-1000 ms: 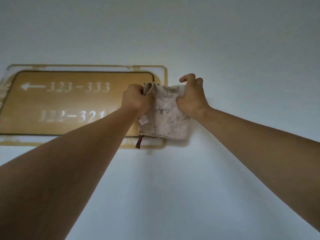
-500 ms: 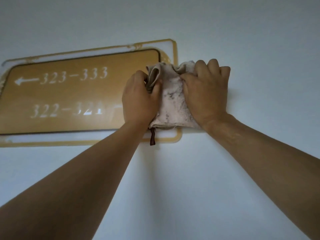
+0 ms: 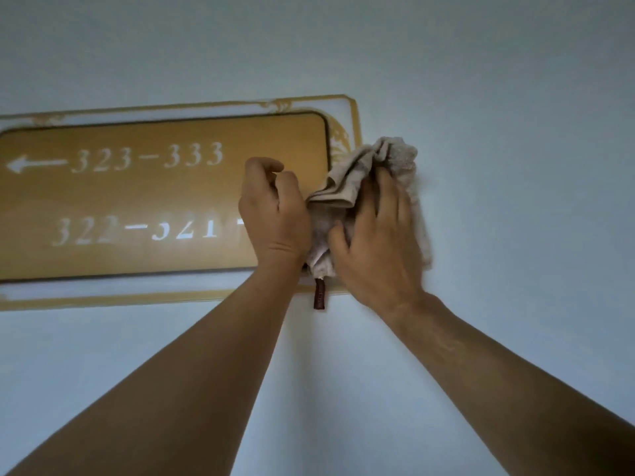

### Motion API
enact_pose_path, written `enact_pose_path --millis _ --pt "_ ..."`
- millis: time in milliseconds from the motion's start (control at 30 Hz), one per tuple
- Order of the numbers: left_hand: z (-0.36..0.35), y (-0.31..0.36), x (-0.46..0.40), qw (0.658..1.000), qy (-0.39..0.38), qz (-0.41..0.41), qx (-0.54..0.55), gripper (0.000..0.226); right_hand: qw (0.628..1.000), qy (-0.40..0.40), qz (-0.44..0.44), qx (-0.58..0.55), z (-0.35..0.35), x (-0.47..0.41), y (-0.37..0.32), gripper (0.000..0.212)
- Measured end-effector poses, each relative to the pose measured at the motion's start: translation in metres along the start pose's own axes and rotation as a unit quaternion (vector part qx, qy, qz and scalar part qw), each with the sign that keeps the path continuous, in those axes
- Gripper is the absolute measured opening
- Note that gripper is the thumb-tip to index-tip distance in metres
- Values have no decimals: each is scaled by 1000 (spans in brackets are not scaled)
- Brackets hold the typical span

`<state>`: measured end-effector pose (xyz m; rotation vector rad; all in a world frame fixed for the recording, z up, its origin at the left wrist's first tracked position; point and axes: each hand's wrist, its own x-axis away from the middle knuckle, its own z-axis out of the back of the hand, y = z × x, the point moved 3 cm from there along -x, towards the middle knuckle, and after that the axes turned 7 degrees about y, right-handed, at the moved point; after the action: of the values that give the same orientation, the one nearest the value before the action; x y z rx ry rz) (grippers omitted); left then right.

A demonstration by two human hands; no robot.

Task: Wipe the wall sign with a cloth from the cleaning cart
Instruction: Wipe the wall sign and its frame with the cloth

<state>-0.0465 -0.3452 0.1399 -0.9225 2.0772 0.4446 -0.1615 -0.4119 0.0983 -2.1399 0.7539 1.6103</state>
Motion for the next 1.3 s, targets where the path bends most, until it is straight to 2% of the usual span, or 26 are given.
enact_pose_path --millis 67,200,333,400,467,533,567,700,767,867,1100,1300 --pt "2 -2 -1 1000 26 8 -4 26 1000 -15 13 -13 -5 3 -1 81" --pt "3 -5 -3 1000 7 10 -10 23 999 -33 6 -33 -10 5 0 93" --pt "11 -6 -4 999 -46 -6 -26 24 995 -44 -40 -74 -8 6 0 91" --pt "14 -4 -4 989 -109 -72 -71 26 992 -50 -77 -88 -5 2 -1 81" --pt "18 -5 -4 940 -221 -199 -169 24 986 -31 -105 -125 -1 0 -1 69" --pt "26 -14 -9 874 -282 -301 -257 22 972 30 -133 -191 4 -3 2 62" --pt "31 -18 -12 862 -275 -315 -286 20 962 68 -151 -218 6 -3 5 59" --pt "38 -22 -13 865 -204 -305 -343 14 910 169 -188 -327 12 2 7 28" --pt "37 -22 -15 861 -201 -315 -345 14 896 168 -205 -356 11 2 9 30" --pt "37 -22 -16 857 -193 -328 -348 13 873 120 -250 -401 10 4 13 35" --pt "37 -23 -13 836 -213 -339 -376 8 948 42 -133 -286 13 22 -3 24" --pt "38 -21 -12 838 -210 -336 -376 7 957 12 -118 -263 16 32 -15 27"
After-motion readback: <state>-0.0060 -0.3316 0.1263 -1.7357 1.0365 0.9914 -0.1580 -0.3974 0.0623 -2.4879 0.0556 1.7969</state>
